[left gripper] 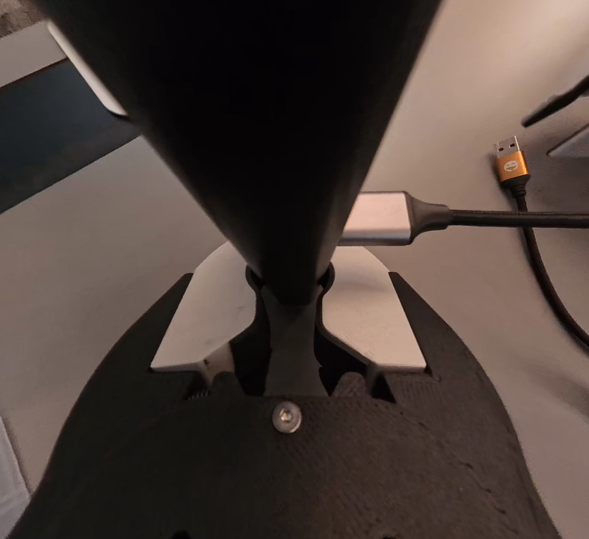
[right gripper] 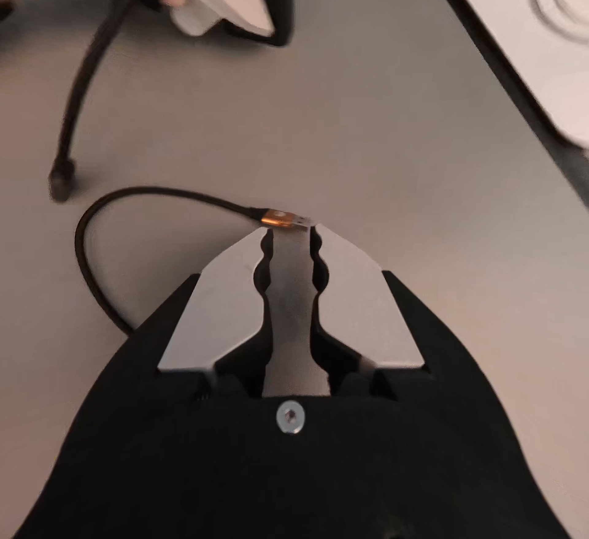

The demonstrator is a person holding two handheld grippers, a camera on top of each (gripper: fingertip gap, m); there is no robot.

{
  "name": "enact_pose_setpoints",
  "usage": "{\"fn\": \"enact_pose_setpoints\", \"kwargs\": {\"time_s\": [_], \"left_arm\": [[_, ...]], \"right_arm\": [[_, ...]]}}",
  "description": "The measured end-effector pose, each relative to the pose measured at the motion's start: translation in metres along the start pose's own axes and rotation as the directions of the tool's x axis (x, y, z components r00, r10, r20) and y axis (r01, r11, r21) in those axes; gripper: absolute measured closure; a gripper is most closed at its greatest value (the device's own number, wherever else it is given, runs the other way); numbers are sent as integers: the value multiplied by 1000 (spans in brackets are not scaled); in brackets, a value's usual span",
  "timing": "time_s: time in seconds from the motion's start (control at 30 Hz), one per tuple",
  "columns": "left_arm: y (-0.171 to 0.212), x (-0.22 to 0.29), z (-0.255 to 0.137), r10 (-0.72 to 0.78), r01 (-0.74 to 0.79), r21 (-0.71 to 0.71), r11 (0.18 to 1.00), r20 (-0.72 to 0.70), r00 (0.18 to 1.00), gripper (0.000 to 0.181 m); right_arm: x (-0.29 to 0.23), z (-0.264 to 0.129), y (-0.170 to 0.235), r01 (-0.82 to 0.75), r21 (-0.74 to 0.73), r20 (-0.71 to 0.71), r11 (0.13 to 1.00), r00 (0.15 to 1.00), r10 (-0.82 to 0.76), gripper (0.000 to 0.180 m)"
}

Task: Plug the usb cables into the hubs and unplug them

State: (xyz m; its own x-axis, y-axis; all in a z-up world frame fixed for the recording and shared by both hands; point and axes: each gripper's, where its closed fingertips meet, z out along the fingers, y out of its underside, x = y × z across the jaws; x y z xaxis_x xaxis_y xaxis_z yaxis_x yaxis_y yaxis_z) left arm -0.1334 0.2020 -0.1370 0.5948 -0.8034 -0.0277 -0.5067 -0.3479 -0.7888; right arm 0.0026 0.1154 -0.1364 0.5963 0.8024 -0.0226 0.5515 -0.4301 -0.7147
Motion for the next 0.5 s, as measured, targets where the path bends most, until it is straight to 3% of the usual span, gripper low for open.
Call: {"fn": "enact_pose_setpoints", "kwargs": {"time_s": [0.03,0.13,0.23,0.33,0.5], "left_arm": [[0,0,0,15,-15,0,1000,11,1000,152],[-1,0,1,26,-26,-1,1000,24,999,152],[-1,0,1,23,-23,-1,1000,23,999,151],[0,-1,1,36,-36,-7,999,43,998,149],[1,-2,1,37,-37,-14,999,40,999,125]], "right_arm": [[5,0,2,-98,-28,-15,995,995,98,158],[-1,2,-4,-324,-53,39,945,945,326,165],[-8,9,8,-420,-169,-6,892,905,425,152],[-11,18,0,-510,-134,-12,850,858,513,153],[-3,29,-8,-494,-72,-116,867,867,485,157]]}}
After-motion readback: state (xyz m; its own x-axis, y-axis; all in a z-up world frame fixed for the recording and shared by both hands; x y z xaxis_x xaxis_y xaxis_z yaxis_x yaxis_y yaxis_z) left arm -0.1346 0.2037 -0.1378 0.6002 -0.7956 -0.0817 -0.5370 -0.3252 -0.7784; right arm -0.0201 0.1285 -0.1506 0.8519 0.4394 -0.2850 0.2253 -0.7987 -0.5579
